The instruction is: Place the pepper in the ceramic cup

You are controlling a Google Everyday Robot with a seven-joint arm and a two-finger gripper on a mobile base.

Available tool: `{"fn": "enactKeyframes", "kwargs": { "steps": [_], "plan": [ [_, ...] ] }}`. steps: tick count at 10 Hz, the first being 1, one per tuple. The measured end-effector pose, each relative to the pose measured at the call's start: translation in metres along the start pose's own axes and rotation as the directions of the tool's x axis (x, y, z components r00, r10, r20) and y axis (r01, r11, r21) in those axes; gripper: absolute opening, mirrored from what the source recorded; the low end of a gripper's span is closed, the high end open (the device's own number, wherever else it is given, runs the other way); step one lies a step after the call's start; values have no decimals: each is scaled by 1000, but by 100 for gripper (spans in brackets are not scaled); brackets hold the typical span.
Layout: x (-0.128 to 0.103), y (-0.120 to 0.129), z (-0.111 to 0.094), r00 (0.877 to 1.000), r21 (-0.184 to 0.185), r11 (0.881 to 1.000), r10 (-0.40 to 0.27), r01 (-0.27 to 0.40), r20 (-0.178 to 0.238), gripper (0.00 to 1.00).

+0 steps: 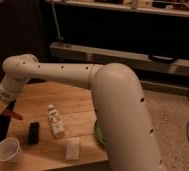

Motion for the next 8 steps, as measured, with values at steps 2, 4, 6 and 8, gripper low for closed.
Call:
{"fn": "enactKeyframes", "kwargs": {
  "steps": [2, 4, 6, 8],
  "plan": [
    [0, 4, 4, 1000, -13, 1000, -4, 4, 10, 0],
    [-1, 13, 8, 999, -39, 999, -13, 14, 33, 0],
    [-5, 28, 15, 998, -66, 997, -28, 31, 48, 0],
    [-3, 32, 14, 998, -75, 997, -27, 32, 60, 0]
  ]
}}
